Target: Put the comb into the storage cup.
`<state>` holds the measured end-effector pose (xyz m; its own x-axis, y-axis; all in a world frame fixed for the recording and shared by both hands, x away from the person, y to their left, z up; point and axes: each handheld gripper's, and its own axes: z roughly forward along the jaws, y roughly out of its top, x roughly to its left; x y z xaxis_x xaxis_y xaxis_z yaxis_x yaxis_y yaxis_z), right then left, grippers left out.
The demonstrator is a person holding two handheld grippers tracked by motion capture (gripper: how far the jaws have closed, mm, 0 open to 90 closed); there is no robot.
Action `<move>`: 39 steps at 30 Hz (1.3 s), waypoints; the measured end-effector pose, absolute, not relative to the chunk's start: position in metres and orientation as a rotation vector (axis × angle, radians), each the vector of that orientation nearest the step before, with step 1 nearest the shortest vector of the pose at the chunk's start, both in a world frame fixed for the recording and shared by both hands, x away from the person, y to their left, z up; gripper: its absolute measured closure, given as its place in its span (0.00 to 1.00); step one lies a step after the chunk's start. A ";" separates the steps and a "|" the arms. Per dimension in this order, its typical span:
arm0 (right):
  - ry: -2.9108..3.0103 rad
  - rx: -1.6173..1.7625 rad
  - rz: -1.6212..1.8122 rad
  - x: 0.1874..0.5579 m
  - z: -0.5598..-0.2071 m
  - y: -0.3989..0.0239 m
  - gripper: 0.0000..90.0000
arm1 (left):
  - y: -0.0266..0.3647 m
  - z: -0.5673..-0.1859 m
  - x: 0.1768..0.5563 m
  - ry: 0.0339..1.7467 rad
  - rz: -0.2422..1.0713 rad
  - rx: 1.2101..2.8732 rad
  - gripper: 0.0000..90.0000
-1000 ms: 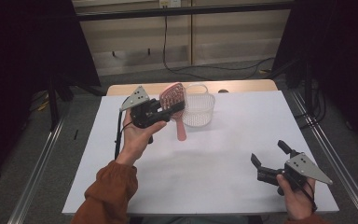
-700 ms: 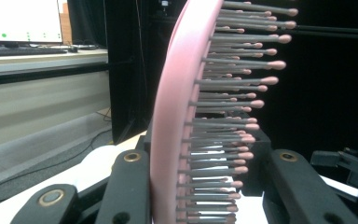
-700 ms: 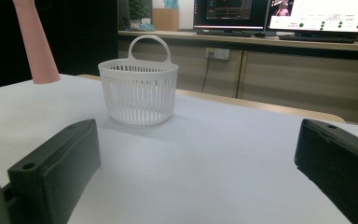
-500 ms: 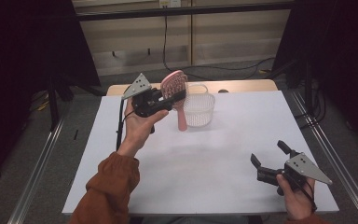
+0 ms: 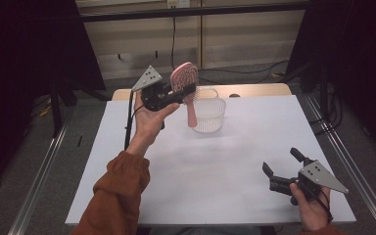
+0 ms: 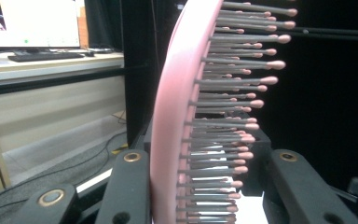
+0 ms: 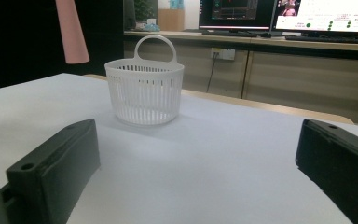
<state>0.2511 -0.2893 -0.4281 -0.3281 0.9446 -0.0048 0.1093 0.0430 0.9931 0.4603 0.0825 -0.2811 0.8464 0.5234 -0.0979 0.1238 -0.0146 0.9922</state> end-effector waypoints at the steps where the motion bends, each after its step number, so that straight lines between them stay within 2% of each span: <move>1: 1.554 1.101 1.378 0.251 -0.428 -0.290 0.00 | 0.082 -0.281 0.462 0.533 0.342 1.564 0.71; 22: 1.547 1.107 1.379 0.250 -0.428 -0.289 0.00 | 0.067 -0.267 0.481 0.532 0.389 1.547 0.71; 28: 1.551 1.104 1.379 0.249 -0.428 -0.289 0.00 | 0.063 -0.268 0.488 0.540 0.448 1.529 0.71; 39: 1.558 1.104 1.381 0.249 -0.428 -0.289 0.00 | 0.055 -0.274 0.497 0.555 0.432 1.526 0.71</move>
